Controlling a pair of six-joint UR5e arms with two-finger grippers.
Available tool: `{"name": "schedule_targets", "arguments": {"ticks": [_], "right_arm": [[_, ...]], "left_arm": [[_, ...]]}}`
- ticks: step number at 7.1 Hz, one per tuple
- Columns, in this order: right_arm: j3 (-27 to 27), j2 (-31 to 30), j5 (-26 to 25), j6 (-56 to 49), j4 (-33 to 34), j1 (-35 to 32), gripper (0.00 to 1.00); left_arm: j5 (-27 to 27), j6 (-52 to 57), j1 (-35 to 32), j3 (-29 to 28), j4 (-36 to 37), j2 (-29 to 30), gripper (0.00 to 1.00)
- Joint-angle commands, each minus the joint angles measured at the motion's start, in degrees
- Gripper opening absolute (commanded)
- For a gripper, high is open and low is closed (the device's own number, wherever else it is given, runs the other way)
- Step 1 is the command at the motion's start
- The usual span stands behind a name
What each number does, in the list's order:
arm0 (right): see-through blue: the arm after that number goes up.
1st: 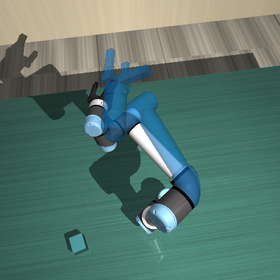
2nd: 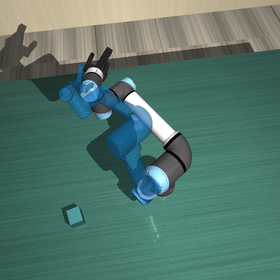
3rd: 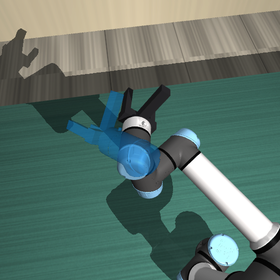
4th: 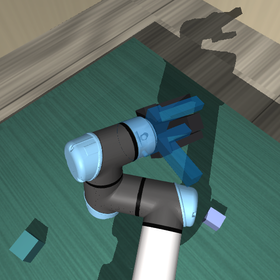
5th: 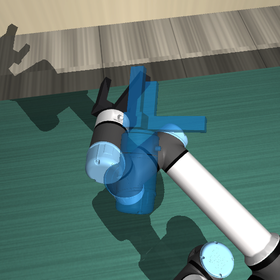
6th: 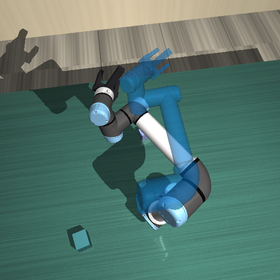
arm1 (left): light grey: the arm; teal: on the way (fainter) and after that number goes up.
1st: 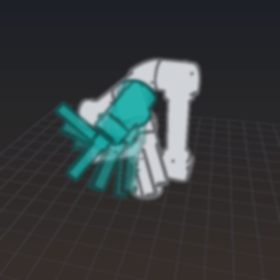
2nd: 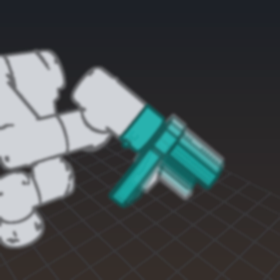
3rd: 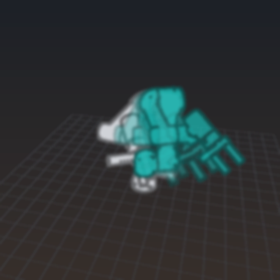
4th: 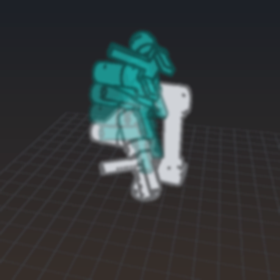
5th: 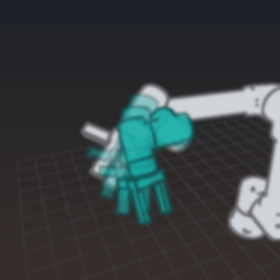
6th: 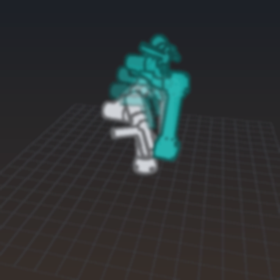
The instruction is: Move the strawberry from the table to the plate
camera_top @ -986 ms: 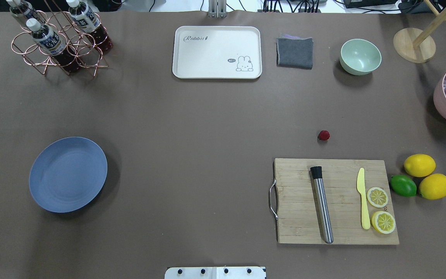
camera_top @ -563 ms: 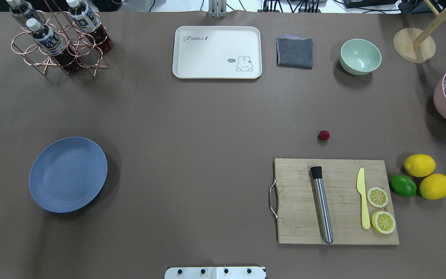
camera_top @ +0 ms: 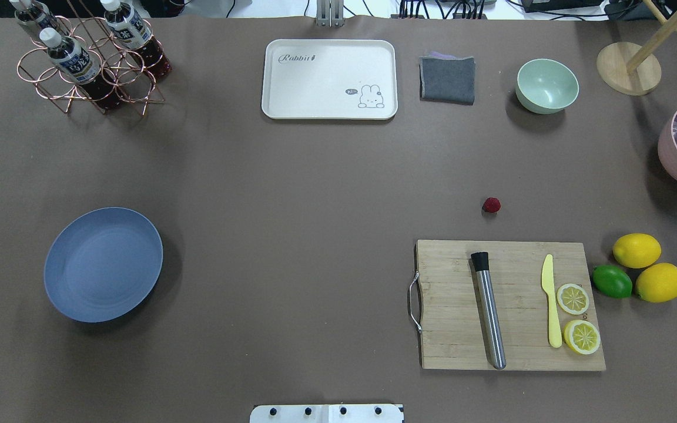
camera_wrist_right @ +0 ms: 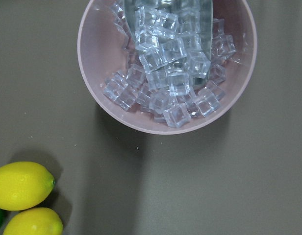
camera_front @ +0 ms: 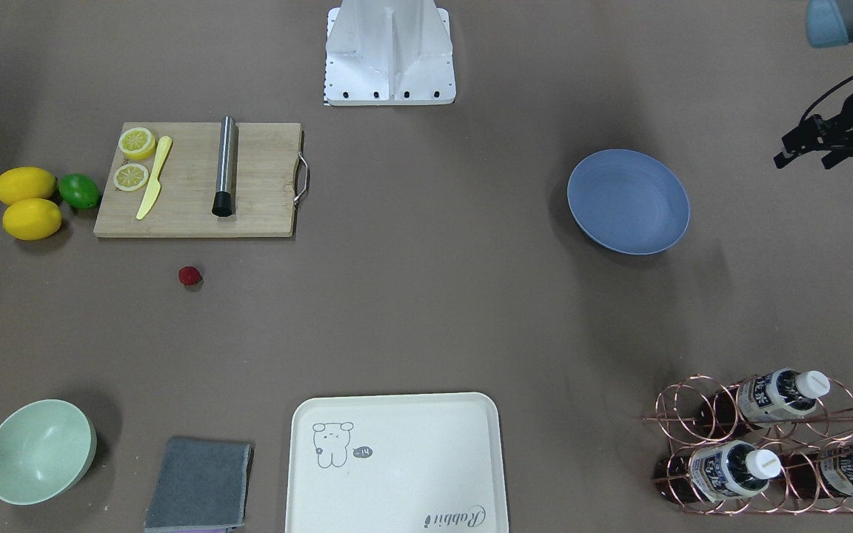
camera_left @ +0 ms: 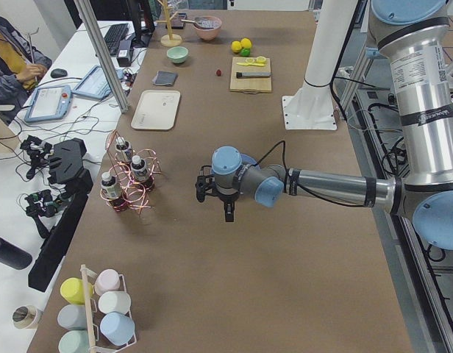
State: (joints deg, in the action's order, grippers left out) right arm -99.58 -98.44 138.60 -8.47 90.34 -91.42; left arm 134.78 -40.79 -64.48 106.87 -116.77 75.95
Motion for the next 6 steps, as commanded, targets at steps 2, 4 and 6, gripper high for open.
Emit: {"name": "schedule_targets", "arguments": {"ticks": [2, 4, 6], "right_arm": [[-3.33, 1.57, 0.44, 3.02, -0.07, 3.25, 1.00], [-3.34, 2.55, 0.97, 5.13, -0.16, 4.66, 1.00], [-3.60, 2.29, 0.97, 5.13, -2.86, 5.20, 1.00]], "left_arm": [[-11.81, -17.13, 15.85, -5.35, -13.12, 4.73, 0.97], [-11.91, -19.40, 18.32, -7.46, -15.15, 6.65, 0.88], [-12.17, -21.96, 20.53, -8.52, -16.81, 7.46, 0.46]]}}
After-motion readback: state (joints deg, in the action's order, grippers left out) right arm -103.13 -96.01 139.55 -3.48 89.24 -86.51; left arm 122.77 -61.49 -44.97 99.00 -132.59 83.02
